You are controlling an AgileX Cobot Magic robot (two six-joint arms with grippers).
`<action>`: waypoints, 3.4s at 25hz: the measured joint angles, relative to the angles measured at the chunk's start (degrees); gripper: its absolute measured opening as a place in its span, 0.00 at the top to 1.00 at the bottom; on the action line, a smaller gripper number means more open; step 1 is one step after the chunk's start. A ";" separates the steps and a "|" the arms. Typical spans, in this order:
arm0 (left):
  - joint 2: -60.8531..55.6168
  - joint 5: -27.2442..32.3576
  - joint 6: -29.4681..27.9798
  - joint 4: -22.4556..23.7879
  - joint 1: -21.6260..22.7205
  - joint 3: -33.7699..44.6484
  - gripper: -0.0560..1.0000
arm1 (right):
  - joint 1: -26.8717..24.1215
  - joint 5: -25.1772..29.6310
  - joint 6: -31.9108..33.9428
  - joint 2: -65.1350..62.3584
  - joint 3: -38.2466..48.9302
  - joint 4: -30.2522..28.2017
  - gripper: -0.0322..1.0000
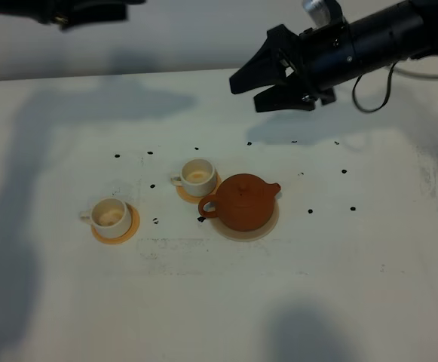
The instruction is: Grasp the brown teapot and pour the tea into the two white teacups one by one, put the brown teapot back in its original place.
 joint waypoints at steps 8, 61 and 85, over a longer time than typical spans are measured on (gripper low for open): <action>-13.55 -4.32 -10.87 29.70 -4.19 -0.25 0.50 | 3.99 0.08 5.99 0.00 -14.61 -18.20 0.42; -102.56 -2.84 -40.86 61.87 -8.55 71.83 0.66 | 29.47 0.38 17.06 1.94 -18.50 -41.01 0.43; -102.93 -2.83 -40.21 61.83 2.34 71.83 0.66 | 29.47 -0.87 17.23 2.00 -18.50 -47.05 0.43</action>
